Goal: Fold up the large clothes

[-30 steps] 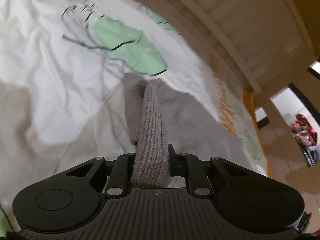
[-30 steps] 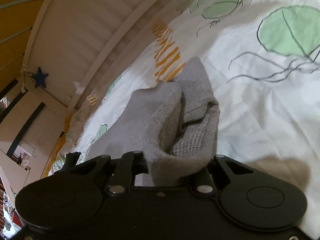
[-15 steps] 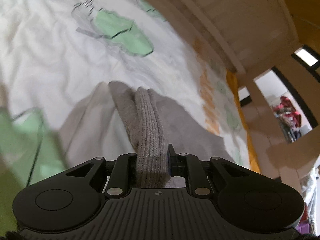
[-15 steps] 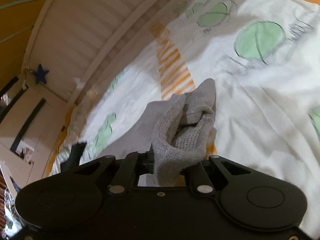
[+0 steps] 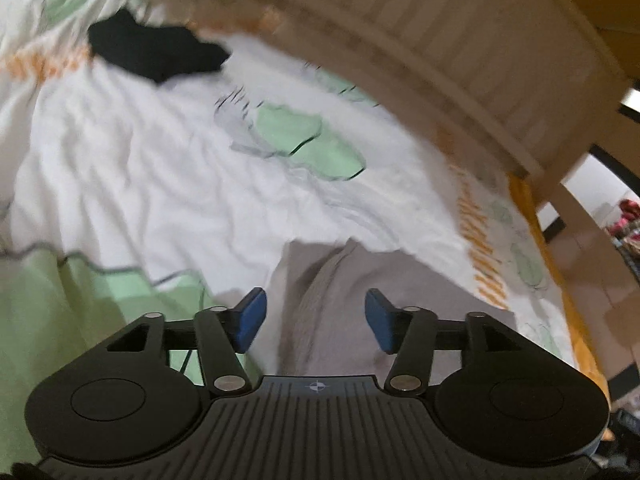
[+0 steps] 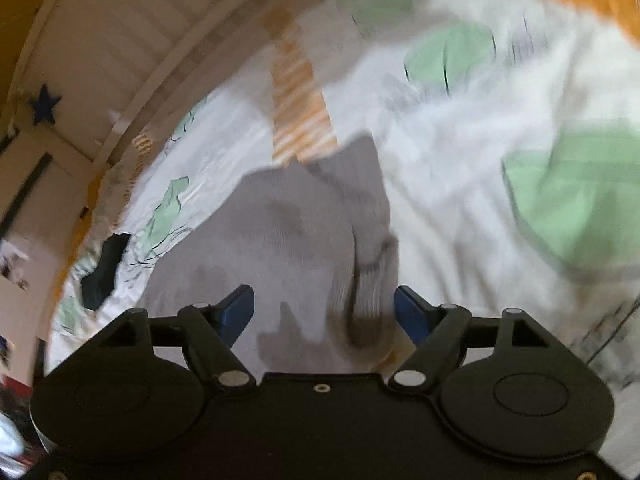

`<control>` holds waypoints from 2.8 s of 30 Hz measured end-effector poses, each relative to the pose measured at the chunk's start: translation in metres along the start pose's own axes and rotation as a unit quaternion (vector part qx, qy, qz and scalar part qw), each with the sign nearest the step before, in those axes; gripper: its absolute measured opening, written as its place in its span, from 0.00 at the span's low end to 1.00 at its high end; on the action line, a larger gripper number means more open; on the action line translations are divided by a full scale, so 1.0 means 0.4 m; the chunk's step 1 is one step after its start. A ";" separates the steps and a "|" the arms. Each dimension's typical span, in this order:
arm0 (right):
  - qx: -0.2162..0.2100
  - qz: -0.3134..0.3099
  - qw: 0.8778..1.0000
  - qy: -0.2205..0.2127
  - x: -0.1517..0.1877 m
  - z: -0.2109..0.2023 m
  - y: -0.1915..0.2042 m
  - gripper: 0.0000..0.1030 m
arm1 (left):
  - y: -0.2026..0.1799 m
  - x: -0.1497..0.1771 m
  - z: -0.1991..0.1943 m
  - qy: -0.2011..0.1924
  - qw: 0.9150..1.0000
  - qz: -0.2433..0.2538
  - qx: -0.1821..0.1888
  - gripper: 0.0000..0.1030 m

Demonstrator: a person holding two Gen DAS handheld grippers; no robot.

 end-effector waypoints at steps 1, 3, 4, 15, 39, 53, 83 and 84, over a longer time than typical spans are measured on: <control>0.008 -0.020 1.000 -0.011 -0.010 -0.003 0.008 0.78 | -0.019 0.000 -0.001 0.000 1.000 0.013 0.003 0.60; 0.019 -0.053 0.998 -0.023 -0.027 0.003 0.025 0.79 | -0.066 0.005 0.007 0.001 0.999 0.044 0.016 0.67; 0.022 -0.062 0.997 -0.029 -0.036 0.011 0.032 0.79 | -0.086 0.011 0.012 0.004 0.998 0.058 0.023 0.68; 0.095 -0.183 0.978 0.033 -0.048 0.174 0.033 0.87 | -0.295 0.123 0.169 0.069 0.986 0.132 0.074 0.74; -0.118 0.015 0.984 0.130 -0.045 0.208 -0.059 1.00 | -0.395 0.319 0.340 0.090 0.965 0.244 0.035 0.99; -0.198 0.064 0.971 0.118 -0.086 0.290 -0.047 1.00 | -0.406 0.328 0.340 0.085 0.961 0.263 0.030 0.99; -0.195 0.051 0.971 0.128 -0.086 0.292 -0.044 1.00 | -0.395 0.211 0.422 0.093 0.993 0.064 0.047 0.07; -0.195 0.051 0.971 0.128 -0.086 0.292 -0.044 1.00 | -0.396 0.213 0.408 0.093 0.993 0.062 0.049 0.07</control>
Point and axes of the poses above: each gripper's, at about its wrist camera, not at the fingertips, and z roughly the way its jaws point, y to its left, x to its underside, the point moved 6 cm from there along z, roughly the way its jaws point, and after that the axes turned 7 degrees about -z, right-handed, at the moved point
